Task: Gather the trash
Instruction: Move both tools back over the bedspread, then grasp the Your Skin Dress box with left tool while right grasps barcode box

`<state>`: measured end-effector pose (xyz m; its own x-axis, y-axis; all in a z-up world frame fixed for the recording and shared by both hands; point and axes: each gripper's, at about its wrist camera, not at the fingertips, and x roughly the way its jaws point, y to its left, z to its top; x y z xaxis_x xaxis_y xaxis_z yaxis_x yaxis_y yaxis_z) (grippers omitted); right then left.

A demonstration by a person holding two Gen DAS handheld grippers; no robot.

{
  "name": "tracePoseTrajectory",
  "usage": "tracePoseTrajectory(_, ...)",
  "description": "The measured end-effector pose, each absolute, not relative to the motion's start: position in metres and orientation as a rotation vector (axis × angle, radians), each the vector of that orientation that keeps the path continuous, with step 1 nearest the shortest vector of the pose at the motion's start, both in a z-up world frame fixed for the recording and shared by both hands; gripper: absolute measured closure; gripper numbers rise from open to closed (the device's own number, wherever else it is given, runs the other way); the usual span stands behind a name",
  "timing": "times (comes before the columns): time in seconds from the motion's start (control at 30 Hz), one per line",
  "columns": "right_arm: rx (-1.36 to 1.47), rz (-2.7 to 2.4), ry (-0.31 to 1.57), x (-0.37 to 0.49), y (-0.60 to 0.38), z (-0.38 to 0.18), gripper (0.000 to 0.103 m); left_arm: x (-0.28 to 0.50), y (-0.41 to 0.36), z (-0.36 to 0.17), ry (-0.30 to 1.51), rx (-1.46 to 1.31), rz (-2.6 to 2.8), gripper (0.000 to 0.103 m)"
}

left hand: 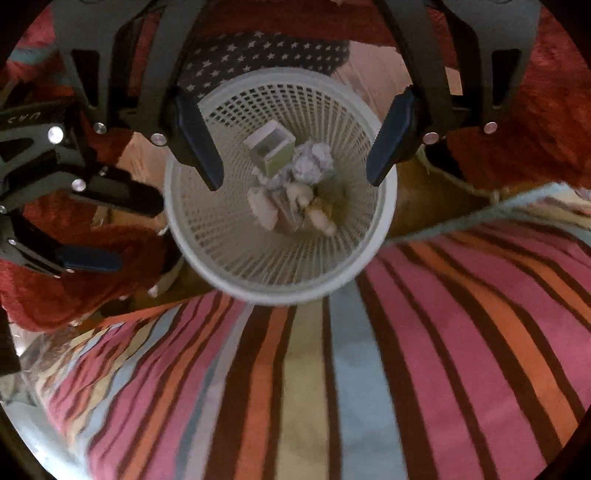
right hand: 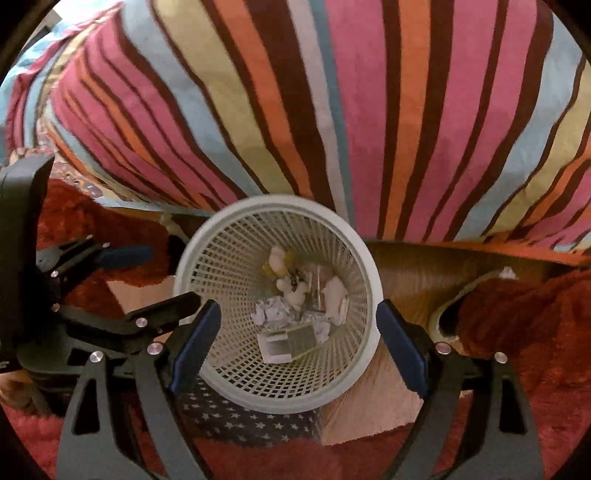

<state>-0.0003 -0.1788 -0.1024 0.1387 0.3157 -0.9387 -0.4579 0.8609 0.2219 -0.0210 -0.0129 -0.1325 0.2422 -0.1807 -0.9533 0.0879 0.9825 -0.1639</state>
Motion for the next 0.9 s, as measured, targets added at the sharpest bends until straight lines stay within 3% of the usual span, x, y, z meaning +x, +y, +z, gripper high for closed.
tracePoseTrajectory(0.17, -0.094, 0.621, 1.205, -0.001, -0.185, -0.051, 0.021, -0.030, -0.011, -0.074, 1.160, -0.047, -0.264, 0.025)
tracePoseTrajectory(0.43, -0.082, 0.521, 0.764, 0.058, -0.209, 0.060, 0.021, 0.020, 0.058, 0.052, 0.787, -0.002, -0.195, 0.025)
tracePoseTrajectory(0.63, 0.001, 0.442, 0.641, 0.147, -0.206, 0.086, 0.021, 0.130, 0.126, 0.081, 0.682, -0.035, -0.065, 0.025)
tracePoseTrajectory(0.9, -0.003, 0.468, 0.664, 0.236, -0.181, 0.091, 0.021, 0.279, 0.158, 0.082, 0.734, 0.101, -0.124, 0.025)
